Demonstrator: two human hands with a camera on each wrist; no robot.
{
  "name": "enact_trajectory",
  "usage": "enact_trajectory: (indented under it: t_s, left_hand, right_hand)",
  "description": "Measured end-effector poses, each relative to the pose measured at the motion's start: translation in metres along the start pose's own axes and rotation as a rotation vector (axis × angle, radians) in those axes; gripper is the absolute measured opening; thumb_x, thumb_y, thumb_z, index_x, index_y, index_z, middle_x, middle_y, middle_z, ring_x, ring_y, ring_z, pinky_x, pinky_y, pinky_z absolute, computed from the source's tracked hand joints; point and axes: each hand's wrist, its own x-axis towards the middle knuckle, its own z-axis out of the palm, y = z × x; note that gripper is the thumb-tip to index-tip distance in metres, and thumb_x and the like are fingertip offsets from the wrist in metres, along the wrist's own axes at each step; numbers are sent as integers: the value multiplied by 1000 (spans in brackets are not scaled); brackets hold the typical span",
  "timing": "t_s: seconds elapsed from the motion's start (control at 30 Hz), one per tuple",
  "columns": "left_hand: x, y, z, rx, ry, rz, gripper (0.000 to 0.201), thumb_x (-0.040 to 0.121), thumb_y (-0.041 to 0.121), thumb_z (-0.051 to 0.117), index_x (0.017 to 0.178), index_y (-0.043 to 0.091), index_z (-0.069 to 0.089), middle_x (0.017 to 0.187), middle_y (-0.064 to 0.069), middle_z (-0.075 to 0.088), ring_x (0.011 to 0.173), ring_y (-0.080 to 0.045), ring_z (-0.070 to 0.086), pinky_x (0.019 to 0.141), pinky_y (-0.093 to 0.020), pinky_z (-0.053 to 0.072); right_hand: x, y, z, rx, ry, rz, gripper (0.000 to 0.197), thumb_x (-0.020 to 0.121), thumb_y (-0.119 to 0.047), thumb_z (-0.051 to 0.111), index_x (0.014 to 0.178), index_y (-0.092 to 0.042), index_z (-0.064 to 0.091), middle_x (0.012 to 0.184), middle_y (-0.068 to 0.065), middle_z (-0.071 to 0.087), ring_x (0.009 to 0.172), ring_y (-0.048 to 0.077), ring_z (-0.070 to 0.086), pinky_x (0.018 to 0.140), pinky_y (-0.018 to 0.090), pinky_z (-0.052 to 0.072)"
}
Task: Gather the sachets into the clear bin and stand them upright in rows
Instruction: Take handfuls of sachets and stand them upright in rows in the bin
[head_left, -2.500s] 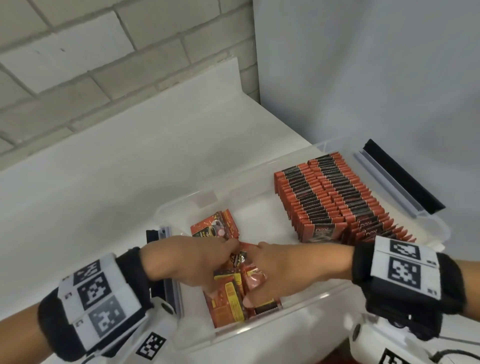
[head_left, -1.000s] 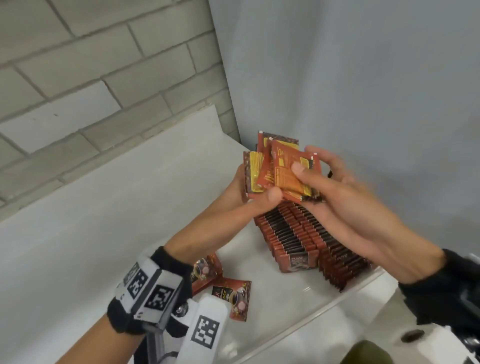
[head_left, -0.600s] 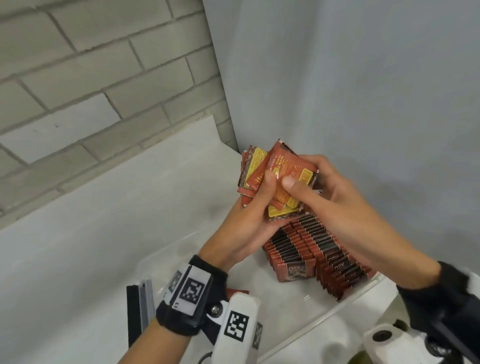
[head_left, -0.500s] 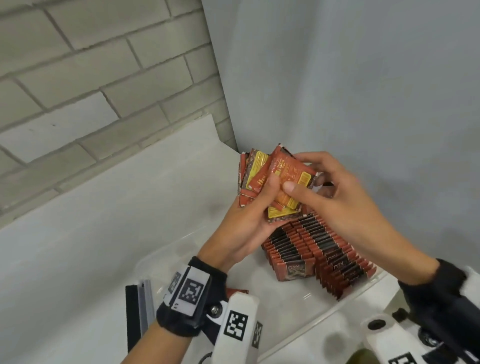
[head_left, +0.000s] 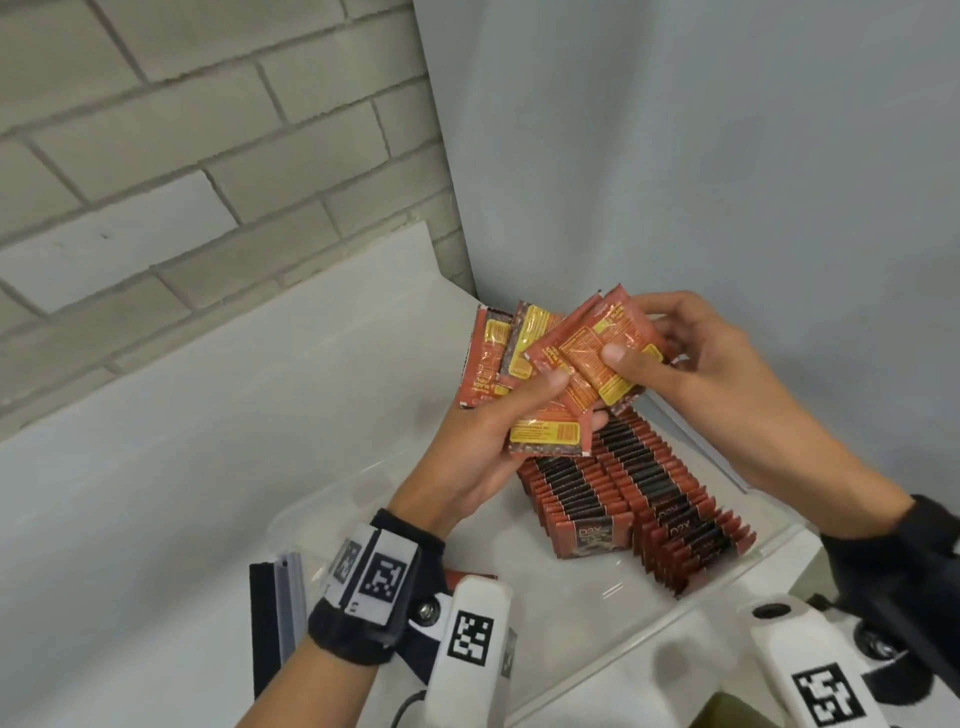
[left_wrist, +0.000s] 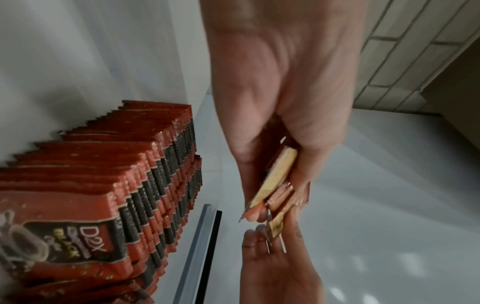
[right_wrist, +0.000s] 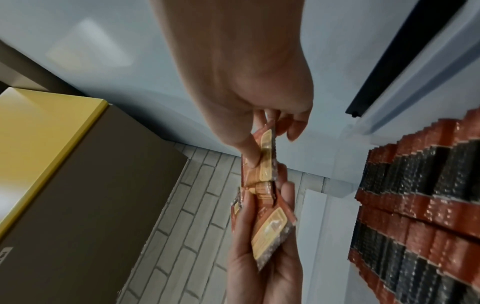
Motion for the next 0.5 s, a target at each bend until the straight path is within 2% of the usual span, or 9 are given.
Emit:
enact_trajectory:
  t_s: [0.1,0.2,0.37,0.5]
  left_hand:
    - [0,1,-2,29,50,10,33,82,23,62,115,24,61,114,-12,70,96,-32,69,88,-43,56]
    - [1,1,-2,23,100,-9,41,83,35,58,122,23,56,118,-12,68,106,-34,66,94,-50,51]
    - [1,-2,-3,43,87,-19,41,84,28,63,124,26,55,120,-12,67,105,-41,64,95,-50,51]
    - [1,-3,-5,65,29,8,44,86,17,60,127,30,55,124,-7,66,108,-39,64,94,-45,52]
  right_hand:
    - [-1,-1,-4,0,-53,8,24,89,-24,63,112,-16,63,93,-7,71,76,-9,63,62,3,43]
    - [-1,0,-7,3,-65,17,21,91,-24,61,110,-15,65,92,-6,73,77,-7,65,64,3,44]
    - [-2,1,-9,33,-56,13,19,91,-20,61,110,-20,64,98,-4,72,84,-3,66,70,5,47]
    - [-1,1,-10,73,-46,-8,22,90,-14,60,110,-25,64,98,-7,71,85,-4,65,71,7,49]
